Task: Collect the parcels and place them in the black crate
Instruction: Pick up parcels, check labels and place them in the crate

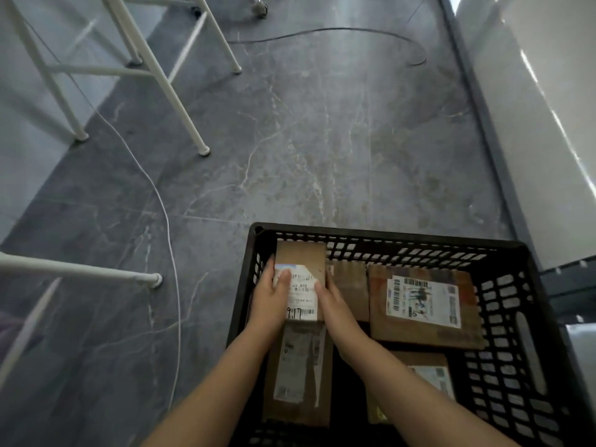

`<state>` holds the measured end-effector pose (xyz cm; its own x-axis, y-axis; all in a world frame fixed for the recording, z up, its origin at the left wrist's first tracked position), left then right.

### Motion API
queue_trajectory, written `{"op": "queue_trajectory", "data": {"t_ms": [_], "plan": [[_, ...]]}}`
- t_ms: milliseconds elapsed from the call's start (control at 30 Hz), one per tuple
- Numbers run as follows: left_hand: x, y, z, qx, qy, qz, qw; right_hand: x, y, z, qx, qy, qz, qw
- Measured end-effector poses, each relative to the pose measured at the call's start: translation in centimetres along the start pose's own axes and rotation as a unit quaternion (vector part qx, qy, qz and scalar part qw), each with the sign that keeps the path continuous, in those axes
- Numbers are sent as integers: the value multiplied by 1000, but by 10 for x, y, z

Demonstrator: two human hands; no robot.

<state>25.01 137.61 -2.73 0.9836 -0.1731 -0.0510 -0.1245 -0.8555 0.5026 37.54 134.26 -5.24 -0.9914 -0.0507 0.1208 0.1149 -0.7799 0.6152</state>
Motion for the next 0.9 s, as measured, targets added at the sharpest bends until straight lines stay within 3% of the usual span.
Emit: {"op": "queue_trajectory", "data": {"t_ms": [333, 533, 700, 900], "plan": [[-3, 5, -17, 16, -71, -38, 997, -5, 2, 6, 22, 4, -9, 1000], [0, 36, -61, 28, -67, -71, 995, -29, 45, 60, -41, 0, -72, 997], [4, 91, -173, 62, -9, -29, 998, -30, 124, 171, -90, 10, -81, 993], [11, 186, -381, 144, -18, 41, 989, -37, 264, 356, -144, 23, -94, 985]]}}
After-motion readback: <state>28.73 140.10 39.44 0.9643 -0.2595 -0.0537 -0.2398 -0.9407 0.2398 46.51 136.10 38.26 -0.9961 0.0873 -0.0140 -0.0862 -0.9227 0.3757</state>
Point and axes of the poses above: each hand's wrist, its own y-axis away from the middle knuckle, its own x-axis out of the palm, z = x × y, the point moved 8 cm from there along -y, towards the middle knuckle, and after that the axes turned 9 degrees about z, right-handed, at the moved point
